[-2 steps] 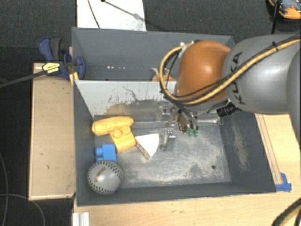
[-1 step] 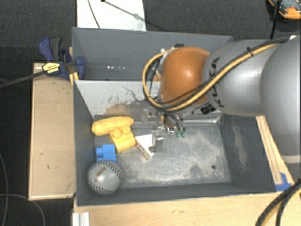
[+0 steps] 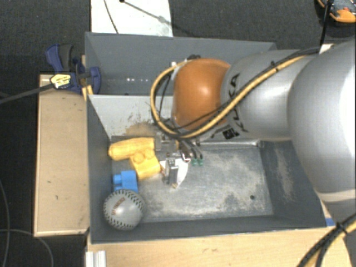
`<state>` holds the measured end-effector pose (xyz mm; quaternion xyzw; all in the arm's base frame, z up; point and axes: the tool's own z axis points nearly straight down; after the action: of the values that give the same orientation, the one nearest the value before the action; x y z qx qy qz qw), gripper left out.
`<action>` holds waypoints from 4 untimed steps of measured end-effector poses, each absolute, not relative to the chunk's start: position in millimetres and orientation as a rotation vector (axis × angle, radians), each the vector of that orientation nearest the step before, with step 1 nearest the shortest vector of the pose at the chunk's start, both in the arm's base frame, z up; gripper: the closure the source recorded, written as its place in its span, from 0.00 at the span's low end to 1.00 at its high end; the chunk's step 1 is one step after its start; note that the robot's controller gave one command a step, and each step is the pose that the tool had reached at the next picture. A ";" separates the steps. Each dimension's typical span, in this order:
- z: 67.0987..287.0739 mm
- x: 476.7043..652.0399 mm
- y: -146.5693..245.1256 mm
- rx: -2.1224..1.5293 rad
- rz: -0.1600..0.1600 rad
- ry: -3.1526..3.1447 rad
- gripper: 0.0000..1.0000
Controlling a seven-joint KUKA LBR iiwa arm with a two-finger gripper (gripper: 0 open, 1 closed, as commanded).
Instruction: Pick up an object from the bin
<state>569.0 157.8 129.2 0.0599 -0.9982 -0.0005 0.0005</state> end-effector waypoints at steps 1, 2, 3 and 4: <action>134.8 573.5 190.4 0.110 -0.002 -3.144 0.00; 70.9 569.0 192.4 0.349 -0.004 -3.130 0.00; 73.6 580.0 186.9 0.129 -0.009 -3.133 1.00; 73.6 580.0 186.9 0.128 -0.009 -3.133 1.00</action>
Offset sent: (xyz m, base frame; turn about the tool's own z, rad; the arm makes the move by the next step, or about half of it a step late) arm -0.0024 0.0340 -0.0592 -0.1024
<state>580.0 186.9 73.6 0.0410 -0.9992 -0.0029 0.0032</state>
